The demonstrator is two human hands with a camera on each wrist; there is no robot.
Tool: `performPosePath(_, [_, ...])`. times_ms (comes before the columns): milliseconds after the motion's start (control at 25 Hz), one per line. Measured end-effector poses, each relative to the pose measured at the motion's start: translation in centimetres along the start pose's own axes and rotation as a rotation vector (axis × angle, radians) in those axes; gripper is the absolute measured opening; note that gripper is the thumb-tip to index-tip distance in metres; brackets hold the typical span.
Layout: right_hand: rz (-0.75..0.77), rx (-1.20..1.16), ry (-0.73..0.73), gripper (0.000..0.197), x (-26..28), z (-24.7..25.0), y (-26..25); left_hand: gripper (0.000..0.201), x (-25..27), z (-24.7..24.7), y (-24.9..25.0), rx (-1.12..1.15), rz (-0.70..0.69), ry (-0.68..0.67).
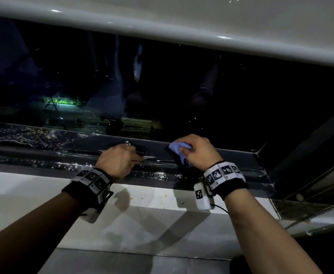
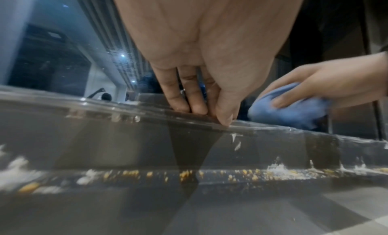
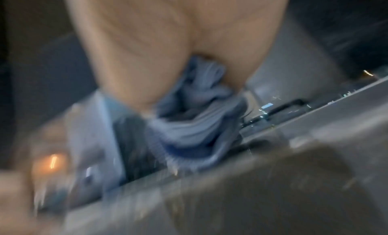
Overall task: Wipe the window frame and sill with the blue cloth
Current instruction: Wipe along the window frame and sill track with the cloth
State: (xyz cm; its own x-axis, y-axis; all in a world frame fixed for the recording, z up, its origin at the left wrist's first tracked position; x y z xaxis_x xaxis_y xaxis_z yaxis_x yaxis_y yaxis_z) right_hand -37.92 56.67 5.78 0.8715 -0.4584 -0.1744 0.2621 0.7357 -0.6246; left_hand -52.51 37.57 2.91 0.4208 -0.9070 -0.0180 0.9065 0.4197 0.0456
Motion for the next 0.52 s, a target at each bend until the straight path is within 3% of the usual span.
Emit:
performPosePath(80, [-0.092,0.305,0.132,0.026,-1.0,-1.2,-0.2,0.031,0.4,-0.3,-0.3,0.029,0.011,0.018])
performPosePath(160, [-0.054,0.403,0.048,0.028,-1.6,-5.3,-2.4,0.029,0.8,-0.5,-0.9,0.089,0.005,0.056])
performPosePath(280, [0.178,0.151,-0.23,0.028,-1.8,-6.4,-4.9,0.027,1.1,-1.0,-2.5,0.18,-0.018,0.109])
performPosePath(360, [0.094,0.062,-0.321,0.024,-2.9,-4.0,-3.7,0.03,1.3,-1.0,-3.7,0.179,0.036,0.091])
performPosePath(440, [-0.049,0.16,-0.142,0.021,-3.7,-2.4,-1.9,0.026,1.4,-0.8,-4.4,0.142,0.075,0.059])
performPosePath(520, [-0.025,0.358,0.006,0.021,-3.5,-4.7,-2.0,0.024,1.2,-0.5,-4.4,0.091,0.105,0.018])
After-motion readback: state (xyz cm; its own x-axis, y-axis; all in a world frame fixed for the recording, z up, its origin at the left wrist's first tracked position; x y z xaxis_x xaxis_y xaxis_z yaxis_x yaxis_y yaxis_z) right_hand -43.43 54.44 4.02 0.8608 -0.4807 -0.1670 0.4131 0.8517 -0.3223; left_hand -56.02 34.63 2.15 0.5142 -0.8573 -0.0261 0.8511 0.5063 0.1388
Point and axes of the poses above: each hand's wrist, its own x-axis away from the middle knuckle, its own z-axis out of the back of the hand, y = z × x, the point moved 6 cm from there along -x, towards the middle knuckle, and after that the axes turned 4 degrees about -x, right-handed, at the moved point
